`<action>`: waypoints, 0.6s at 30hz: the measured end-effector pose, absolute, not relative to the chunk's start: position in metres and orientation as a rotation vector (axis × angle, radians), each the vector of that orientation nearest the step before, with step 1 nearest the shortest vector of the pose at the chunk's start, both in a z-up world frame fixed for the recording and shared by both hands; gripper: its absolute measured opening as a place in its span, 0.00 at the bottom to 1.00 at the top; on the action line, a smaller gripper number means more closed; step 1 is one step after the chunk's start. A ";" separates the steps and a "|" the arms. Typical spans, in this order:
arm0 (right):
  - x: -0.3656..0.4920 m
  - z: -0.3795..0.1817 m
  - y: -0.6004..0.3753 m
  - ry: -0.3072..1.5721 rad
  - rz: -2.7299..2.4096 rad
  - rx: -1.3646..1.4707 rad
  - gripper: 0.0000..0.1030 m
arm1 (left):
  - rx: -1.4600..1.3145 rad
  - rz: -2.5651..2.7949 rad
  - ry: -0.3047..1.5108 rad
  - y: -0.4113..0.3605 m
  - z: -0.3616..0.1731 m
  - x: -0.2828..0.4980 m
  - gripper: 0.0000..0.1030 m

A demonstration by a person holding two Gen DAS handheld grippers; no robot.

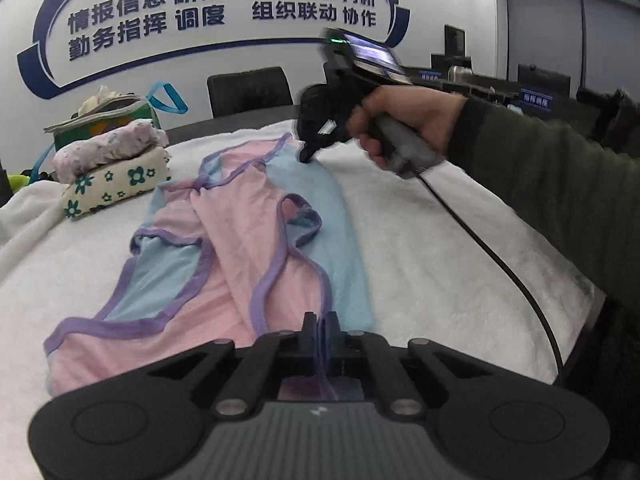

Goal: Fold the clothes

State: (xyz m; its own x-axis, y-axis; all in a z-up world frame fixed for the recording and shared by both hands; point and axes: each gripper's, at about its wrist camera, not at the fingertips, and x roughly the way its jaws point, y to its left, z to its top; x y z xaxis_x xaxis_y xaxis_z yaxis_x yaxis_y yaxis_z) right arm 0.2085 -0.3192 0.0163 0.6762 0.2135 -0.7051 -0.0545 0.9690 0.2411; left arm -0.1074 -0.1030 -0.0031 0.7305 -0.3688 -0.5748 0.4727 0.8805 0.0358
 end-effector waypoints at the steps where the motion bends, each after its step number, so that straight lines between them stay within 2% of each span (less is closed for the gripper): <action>1: 0.194 0.019 -0.328 0.798 0.132 0.218 0.00 | 0.168 -0.474 0.584 -0.095 -0.001 -0.109 0.01; 11: -0.016 0.025 -0.453 0.619 -0.176 0.385 0.00 | 0.135 -0.568 0.573 -0.056 0.013 -0.140 0.01; 13: -0.036 0.018 -0.465 0.650 -0.157 0.436 0.02 | 0.130 -0.558 0.583 -0.058 0.010 -0.141 0.02; 15: -0.035 0.019 -0.458 0.653 -0.079 0.454 0.04 | 0.117 -0.539 0.593 -0.061 0.008 -0.137 0.08; 16: -0.033 0.019 -0.454 0.651 -0.039 0.460 0.12 | 0.097 -0.532 0.597 -0.062 0.008 -0.135 0.17; 17: -0.023 0.022 -0.444 0.652 0.013 0.445 0.30 | 0.083 -0.540 0.595 -0.065 0.010 -0.133 0.30; 18: -0.009 0.025 -0.432 0.655 0.070 0.422 0.42 | 0.070 -0.545 0.591 -0.068 0.011 -0.132 0.36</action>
State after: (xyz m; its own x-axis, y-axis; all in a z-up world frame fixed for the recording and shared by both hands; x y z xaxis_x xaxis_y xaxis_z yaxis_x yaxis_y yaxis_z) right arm -0.0086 -0.4320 0.0248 0.7939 0.1943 -0.5762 0.0686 0.9129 0.4023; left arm -0.1316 -0.0684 0.0113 0.6939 -0.4685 -0.5468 0.5076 0.8569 -0.0901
